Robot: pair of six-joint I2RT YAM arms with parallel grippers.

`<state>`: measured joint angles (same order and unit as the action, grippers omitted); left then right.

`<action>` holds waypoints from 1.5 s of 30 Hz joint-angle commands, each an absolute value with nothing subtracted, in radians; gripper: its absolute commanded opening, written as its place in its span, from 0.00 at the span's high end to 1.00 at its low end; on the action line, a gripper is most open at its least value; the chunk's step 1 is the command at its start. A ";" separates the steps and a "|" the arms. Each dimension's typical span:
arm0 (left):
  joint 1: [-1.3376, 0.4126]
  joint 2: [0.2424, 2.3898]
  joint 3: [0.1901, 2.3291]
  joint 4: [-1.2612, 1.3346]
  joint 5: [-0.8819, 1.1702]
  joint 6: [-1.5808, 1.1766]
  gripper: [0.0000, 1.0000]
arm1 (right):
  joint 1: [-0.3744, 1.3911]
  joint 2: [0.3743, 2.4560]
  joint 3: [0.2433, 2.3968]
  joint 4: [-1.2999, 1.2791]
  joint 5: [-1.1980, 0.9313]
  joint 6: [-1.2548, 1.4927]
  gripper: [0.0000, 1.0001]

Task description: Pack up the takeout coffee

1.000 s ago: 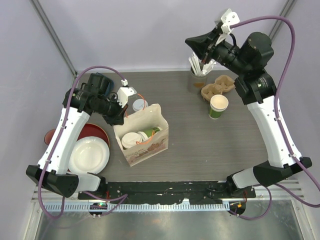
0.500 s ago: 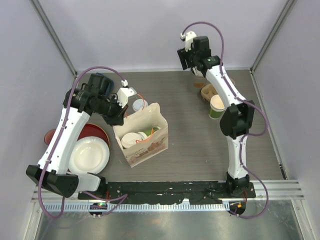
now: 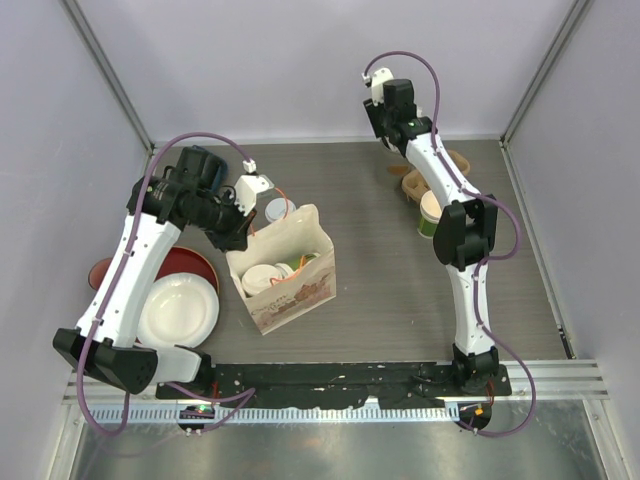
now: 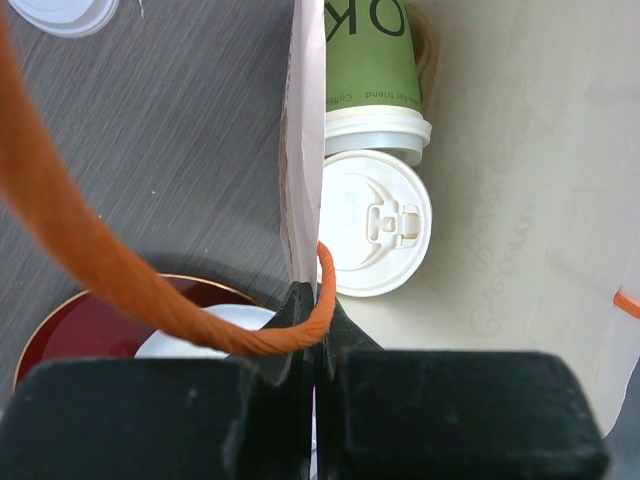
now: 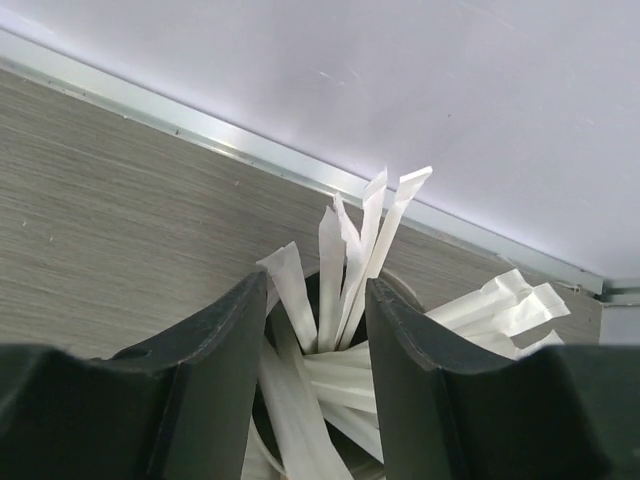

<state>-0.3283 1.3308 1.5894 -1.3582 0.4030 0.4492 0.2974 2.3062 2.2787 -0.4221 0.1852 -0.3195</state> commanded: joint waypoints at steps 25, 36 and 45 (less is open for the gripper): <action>-0.333 1.313 1.598 -1.482 0.411 0.449 1.00 | 0.319 2.356 2.378 -0.350 0.189 -0.394 0.86; -0.334 1.316 1.606 -1.483 0.413 0.451 1.00 | 0.319 2.120 2.208 -0.278 0.209 -0.407 0.99; -0.334 1.309 1.601 -1.479 0.414 0.451 1.00 | 0.319 1.827 2.088 -0.203 0.072 -0.357 0.99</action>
